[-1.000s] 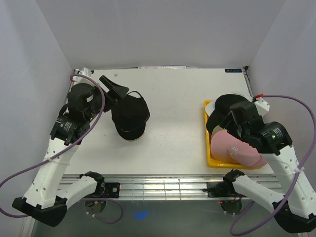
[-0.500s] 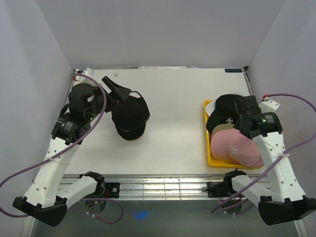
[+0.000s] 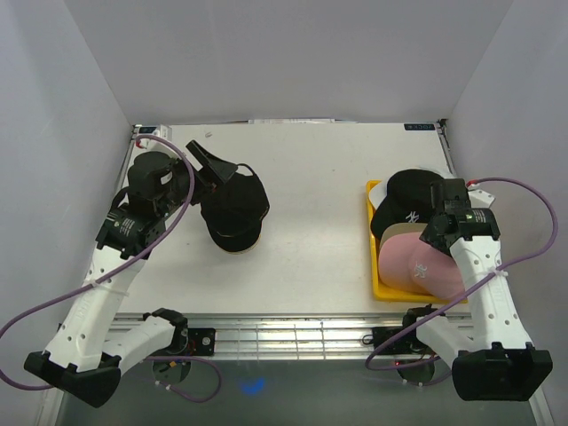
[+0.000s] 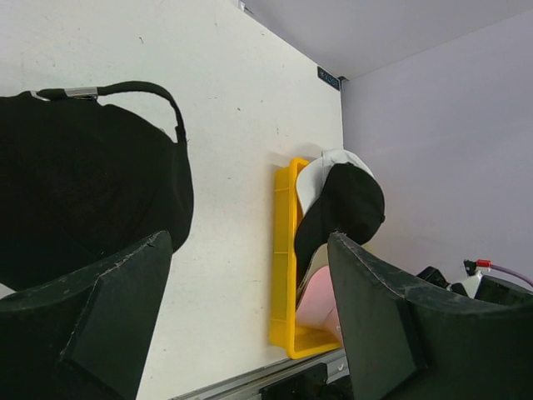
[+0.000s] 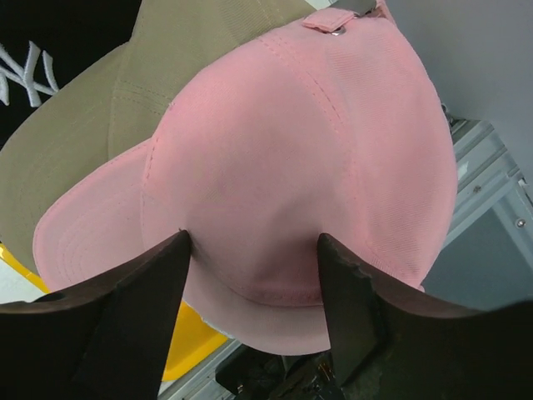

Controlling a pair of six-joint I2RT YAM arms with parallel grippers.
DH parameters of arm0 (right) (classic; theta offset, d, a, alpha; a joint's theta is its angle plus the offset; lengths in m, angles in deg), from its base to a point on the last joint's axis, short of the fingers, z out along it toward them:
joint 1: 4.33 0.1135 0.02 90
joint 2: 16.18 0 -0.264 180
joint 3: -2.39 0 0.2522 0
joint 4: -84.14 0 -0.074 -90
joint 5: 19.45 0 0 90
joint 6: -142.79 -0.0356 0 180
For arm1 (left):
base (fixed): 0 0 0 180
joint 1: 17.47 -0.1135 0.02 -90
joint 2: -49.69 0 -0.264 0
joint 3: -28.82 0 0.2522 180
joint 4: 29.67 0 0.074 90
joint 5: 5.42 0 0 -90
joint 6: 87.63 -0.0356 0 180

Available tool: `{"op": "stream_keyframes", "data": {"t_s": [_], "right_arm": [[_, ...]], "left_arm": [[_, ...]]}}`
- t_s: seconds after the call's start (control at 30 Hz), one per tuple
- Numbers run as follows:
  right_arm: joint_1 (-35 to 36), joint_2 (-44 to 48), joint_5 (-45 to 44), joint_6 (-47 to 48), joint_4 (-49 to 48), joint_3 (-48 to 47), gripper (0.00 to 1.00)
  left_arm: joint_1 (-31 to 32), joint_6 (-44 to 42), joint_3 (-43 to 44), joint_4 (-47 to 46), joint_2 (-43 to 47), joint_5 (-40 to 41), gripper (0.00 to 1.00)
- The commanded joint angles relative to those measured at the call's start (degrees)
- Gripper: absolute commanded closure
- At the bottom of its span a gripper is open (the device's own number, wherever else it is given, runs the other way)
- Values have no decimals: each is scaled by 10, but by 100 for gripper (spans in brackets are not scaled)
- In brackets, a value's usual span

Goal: Stack the hats

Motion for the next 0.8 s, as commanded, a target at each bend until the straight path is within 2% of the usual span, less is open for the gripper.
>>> {"op": "stream_keyframes", "data": {"t_s": [0.0, 0.07, 0.1, 0.2, 0.3, 0.37, 0.77], "right_arm": [[-16, 5, 42, 43, -51, 4, 34], [-21, 2, 48, 50, -52, -2, 45], [-21, 2, 50, 51, -52, -7, 60], [-22, 0, 64, 64, -50, -33, 78], [-22, -13, 81, 74, -30, -76, 89], [-21, -24, 92, 76, -14, -100, 92], [-21, -69, 230, 119, 27, -262, 92]], "left_arm": [[2, -9, -3, -8, 12, -2, 14], [2, -10, -3, -4, 12, 0, 14], [2, -10, -3, -4, 13, 0, 14], [2, -9, -7, -4, 13, 1, 14], [2, -9, -9, -3, 13, 0, 14], [2, -9, -11, -3, 13, 0, 14], [2, -7, -22, -3, 4, -13, 13]]}}
